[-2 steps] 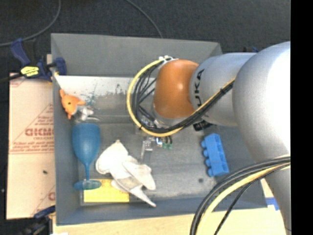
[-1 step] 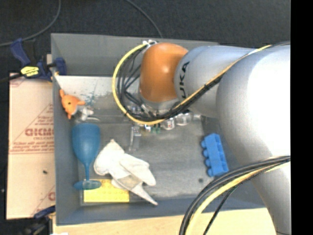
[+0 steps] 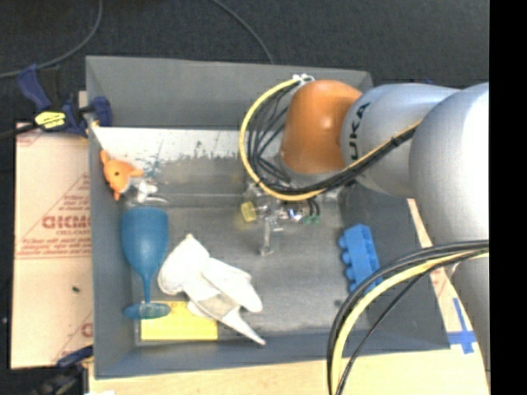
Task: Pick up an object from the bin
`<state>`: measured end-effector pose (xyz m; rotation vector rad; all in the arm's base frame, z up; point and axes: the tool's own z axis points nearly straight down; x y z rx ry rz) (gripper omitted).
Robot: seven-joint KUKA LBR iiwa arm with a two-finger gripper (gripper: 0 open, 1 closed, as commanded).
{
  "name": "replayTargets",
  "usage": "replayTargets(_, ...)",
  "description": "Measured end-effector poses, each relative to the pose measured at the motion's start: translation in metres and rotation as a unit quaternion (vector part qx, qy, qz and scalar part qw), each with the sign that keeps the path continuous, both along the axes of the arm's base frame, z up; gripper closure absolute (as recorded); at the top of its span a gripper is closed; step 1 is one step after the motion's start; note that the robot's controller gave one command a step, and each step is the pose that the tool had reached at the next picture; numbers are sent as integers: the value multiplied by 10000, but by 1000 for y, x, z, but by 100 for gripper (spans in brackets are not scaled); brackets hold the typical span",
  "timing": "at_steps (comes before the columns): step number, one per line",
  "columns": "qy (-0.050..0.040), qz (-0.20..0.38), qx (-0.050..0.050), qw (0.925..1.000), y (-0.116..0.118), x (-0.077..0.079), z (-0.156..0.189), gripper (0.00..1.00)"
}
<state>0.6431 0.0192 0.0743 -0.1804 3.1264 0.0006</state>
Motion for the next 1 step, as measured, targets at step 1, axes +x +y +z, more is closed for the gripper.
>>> replayTargets(1,-28,-14,-4,10000,-6,9,12,100)
